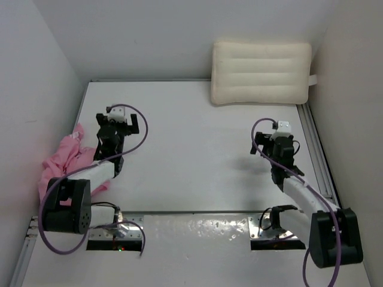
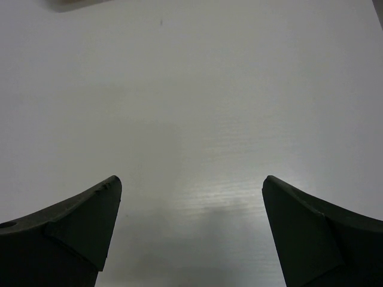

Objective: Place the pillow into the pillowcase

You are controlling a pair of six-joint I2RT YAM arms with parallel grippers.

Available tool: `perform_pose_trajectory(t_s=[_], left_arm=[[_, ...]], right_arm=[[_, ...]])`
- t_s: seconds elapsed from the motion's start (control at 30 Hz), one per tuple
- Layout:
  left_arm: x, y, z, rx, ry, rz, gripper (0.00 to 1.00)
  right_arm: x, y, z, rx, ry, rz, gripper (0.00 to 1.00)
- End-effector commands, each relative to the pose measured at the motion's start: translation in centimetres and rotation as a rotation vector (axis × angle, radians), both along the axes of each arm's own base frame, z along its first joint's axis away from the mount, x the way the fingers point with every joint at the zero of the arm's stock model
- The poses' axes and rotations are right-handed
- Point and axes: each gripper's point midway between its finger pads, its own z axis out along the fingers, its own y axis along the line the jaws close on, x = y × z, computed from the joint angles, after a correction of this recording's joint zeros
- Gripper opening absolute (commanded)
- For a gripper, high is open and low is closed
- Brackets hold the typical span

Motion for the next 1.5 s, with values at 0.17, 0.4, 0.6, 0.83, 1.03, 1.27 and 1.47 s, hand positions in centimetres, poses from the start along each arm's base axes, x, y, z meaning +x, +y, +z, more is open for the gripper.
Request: perform_pose_trajectory(t_s=[0.17,0.4,0.6,0.83,1.03,1.27,1.47], left_arm=[[4.6,1.4,6.6,0.142,0.233,-0.053,1.0],[0.7,9.1,1.7,0.065,0.623,0.172,1.0],[-3.5,16.4,0.5,0.095,0.742,0.401,1.0],[-13.2,21.7,-5.4,0.098,1.031,0.628,1.0],[-17.7,24.6,-9.7,0.05,1.174,0.698,1.0],[-16.6,24.6,-15.4,0.053,1.288,0.538,0.29],[-9.6,22.5,-12.3,0.105,1.126,0.34,0.0]], right_arm=[[10.9,4.7,7.0,-0.085,0.106,0.128,0.98],[21.7,9.5,5.1,-0.122,0.278,0.106,0.98],[27.5,12.8,4.5,-0.094,0.137,0.007,0.99],[31.4,15.4,0.7,-0.112,0.068,-0.072,0.99],[31.3,15.7,-5.7,-0.205,0.25,-0.073,0.96],[30.8,15.5,-5.9,-0.146,0.265,-0.039,0.0],[27.5,19.2,-0.8,-0.115,0.174,0.191,0.0]])
